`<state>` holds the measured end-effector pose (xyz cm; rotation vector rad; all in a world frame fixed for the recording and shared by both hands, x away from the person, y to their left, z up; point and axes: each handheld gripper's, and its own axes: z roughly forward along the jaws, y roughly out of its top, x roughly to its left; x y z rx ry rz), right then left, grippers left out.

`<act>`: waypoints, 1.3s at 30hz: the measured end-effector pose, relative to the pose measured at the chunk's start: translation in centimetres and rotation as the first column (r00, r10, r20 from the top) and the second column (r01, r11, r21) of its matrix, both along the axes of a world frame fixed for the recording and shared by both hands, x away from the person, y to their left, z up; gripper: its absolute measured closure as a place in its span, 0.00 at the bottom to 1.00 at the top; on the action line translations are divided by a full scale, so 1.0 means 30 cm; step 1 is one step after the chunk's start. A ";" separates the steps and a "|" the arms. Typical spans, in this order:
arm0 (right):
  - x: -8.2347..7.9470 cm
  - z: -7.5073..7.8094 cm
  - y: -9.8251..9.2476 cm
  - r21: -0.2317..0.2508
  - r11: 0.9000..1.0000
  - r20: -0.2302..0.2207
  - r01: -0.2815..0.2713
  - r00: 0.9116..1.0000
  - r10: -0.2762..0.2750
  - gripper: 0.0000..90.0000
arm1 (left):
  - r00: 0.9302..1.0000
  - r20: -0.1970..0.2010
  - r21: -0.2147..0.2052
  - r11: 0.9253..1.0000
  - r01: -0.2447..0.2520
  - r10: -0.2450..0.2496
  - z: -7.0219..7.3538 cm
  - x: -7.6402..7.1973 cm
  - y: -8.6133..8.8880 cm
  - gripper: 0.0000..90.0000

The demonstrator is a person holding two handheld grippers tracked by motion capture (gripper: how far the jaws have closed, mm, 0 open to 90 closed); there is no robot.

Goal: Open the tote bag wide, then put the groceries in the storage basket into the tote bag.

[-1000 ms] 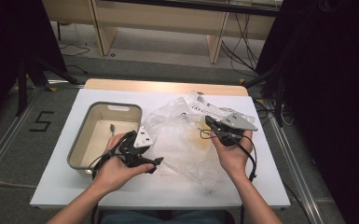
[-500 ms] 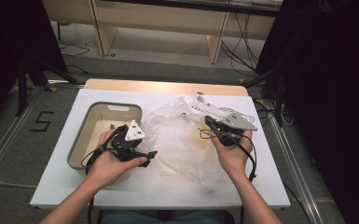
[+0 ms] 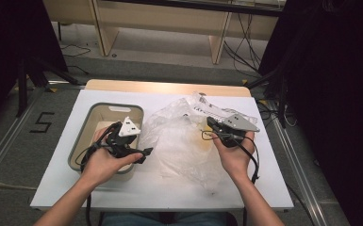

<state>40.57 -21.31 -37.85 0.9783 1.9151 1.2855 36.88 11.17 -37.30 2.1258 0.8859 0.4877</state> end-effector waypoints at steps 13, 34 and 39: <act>-0.001 0.001 -0.006 0.004 1.000 0.000 0.003 1.000 -0.003 1.00 | 1.000 -0.003 -0.009 1.000 -0.026 0.026 0.006 0.019 0.032 0.27; -0.004 0.001 -0.012 0.005 1.000 -0.002 0.007 1.000 -0.007 1.00 | 0.996 -0.015 -0.028 0.996 -0.085 0.085 0.013 0.056 0.097 0.28; -0.010 0.005 -0.015 0.011 1.000 0.015 0.008 1.000 -0.008 1.00 | 0.990 -0.038 -0.018 0.990 -0.137 0.136 0.007 0.074 0.124 0.29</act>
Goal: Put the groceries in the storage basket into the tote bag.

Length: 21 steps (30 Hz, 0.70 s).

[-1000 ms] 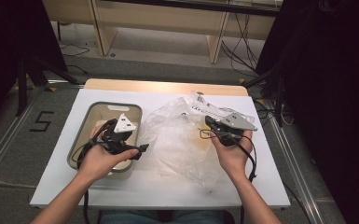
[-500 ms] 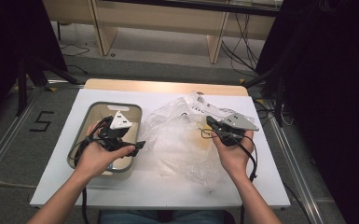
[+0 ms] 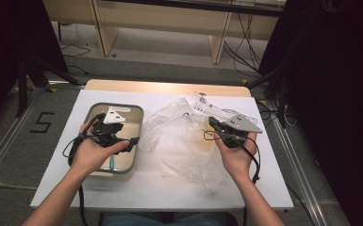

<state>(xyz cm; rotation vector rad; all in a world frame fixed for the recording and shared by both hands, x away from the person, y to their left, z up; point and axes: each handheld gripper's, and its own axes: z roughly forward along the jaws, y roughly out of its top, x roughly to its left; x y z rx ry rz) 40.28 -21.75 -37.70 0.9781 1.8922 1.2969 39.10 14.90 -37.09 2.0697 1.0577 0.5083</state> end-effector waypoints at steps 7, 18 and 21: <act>0.003 -0.001 -0.002 0.006 1.000 0.000 -0.010 1.000 0.010 1.00 | 0.993 -0.044 0.033 0.994 -0.105 0.107 -0.031 0.041 0.060 0.31; 0.006 -0.005 0.012 0.000 1.000 -0.016 -0.024 1.000 0.024 1.00 | 0.965 -0.176 0.138 0.976 -0.171 0.194 -0.105 0.120 0.078 0.34; 0.006 -0.006 0.012 0.001 1.000 -0.018 -0.023 1.000 0.023 1.00 | 0.955 -0.203 0.169 0.968 -0.185 0.218 -0.122 0.145 0.073 0.36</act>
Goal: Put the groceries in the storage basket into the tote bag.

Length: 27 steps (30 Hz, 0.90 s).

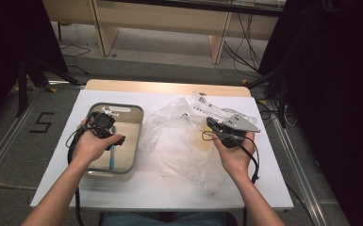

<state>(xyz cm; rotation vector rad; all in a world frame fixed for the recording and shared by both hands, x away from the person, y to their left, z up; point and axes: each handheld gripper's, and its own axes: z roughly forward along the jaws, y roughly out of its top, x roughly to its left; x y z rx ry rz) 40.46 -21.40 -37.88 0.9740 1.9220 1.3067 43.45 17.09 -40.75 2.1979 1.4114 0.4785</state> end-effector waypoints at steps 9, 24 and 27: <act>0.001 -0.004 0.000 0.001 1.000 -0.002 -0.001 1.000 0.001 1.00 | 0.993 -0.117 0.023 1.000 -0.002 0.005 -0.069 0.051 -0.005 0.41; 0.002 -0.007 0.005 -0.002 1.000 -0.009 -0.002 1.000 0.002 1.00 | 0.977 -0.213 0.036 0.999 -0.025 0.032 -0.145 0.078 0.022 0.50; 0.002 -0.006 0.005 -0.006 1.000 -0.011 -0.003 1.000 0.003 1.00 | 0.975 -0.220 0.045 0.999 -0.026 0.035 -0.154 0.082 0.026 0.53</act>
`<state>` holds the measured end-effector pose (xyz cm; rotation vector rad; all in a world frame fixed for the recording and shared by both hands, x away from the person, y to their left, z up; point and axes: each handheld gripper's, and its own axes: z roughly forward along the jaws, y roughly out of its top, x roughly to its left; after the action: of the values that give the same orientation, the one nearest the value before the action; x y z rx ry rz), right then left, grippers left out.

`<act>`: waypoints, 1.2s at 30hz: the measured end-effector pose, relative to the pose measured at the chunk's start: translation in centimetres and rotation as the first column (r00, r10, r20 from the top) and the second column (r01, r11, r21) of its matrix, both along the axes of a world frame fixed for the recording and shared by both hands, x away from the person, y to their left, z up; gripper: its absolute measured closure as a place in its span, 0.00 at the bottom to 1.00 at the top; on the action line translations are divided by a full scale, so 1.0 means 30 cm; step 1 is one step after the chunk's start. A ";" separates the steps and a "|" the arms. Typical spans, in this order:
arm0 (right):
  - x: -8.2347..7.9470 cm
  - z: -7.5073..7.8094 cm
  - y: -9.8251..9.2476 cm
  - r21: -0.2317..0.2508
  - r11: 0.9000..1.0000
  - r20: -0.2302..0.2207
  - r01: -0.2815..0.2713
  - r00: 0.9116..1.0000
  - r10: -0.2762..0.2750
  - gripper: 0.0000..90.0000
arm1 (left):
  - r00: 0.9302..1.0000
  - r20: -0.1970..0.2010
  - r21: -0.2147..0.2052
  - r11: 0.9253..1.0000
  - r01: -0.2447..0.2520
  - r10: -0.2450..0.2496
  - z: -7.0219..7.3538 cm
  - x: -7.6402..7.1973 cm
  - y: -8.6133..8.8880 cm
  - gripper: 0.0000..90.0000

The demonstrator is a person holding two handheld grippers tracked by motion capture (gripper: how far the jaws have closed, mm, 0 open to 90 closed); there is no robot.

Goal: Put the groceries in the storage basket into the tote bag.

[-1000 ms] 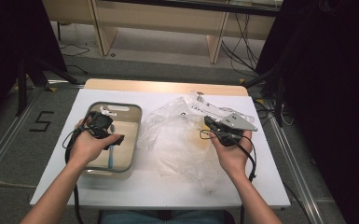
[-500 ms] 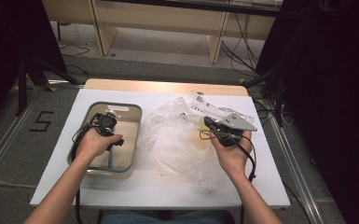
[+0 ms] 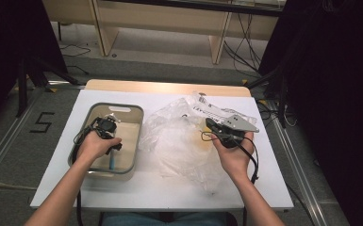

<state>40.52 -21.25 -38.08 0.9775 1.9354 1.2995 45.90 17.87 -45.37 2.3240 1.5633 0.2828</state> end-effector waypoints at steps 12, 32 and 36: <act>0.001 0.000 -0.004 0.004 1.000 -0.003 0.002 1.000 -0.002 1.00 | 1.000 -0.021 0.007 1.000 0.008 -0.008 -0.021 0.008 0.001 0.62; 0.000 0.003 -0.007 0.007 1.000 -0.002 0.001 1.000 -0.001 1.00 | 0.998 -0.045 0.024 0.999 0.035 -0.033 -0.019 0.024 -0.015 0.81; -0.001 0.003 -0.007 0.008 1.000 -0.002 0.002 1.000 -0.002 1.00 | 0.999 -0.043 0.022 0.999 0.026 -0.025 -0.020 0.024 -0.014 0.83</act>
<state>40.49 -21.46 -37.98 0.9844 1.9319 1.3069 46.62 17.44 -45.97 2.3810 1.5564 0.2475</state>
